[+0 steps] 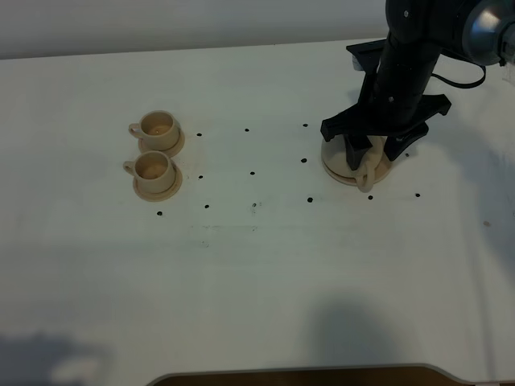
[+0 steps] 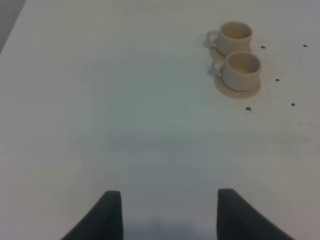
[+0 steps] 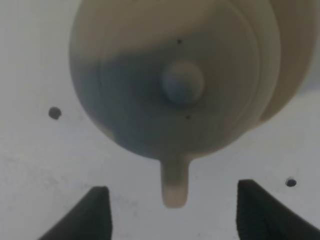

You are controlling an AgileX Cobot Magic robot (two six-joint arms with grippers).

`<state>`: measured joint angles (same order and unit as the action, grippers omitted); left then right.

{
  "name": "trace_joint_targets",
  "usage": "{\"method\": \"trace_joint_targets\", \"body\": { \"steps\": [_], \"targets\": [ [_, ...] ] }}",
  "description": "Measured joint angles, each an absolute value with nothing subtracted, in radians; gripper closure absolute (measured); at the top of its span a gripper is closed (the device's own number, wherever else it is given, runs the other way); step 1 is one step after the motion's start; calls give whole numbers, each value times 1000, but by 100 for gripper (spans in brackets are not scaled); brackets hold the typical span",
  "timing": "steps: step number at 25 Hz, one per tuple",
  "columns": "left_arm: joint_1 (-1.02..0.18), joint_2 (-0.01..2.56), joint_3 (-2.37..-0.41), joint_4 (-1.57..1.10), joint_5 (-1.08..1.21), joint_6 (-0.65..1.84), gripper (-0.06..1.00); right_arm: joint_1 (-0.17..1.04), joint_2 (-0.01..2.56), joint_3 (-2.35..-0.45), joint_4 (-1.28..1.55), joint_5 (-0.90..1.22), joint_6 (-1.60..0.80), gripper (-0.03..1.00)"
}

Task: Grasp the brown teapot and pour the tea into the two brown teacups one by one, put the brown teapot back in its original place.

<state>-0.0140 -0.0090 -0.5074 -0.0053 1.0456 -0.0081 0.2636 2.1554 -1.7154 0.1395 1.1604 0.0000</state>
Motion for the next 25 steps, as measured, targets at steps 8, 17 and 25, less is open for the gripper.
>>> {"method": "trace_joint_targets", "body": {
  "steps": [8, 17, 25],
  "targets": [
    [-14, -9, -507, -5, 1046, -8, 48, 264, 2199, -1715, 132, 1161, -32, 42],
    [-14, -9, -507, -5, 1046, -8, 48, 264, 2209, -1715, 124, 1150, -70, 42],
    [-14, -9, -507, -5, 1046, -8, 48, 264, 2209, -1715, 114, 1129, -120, 43]
  ]
}}
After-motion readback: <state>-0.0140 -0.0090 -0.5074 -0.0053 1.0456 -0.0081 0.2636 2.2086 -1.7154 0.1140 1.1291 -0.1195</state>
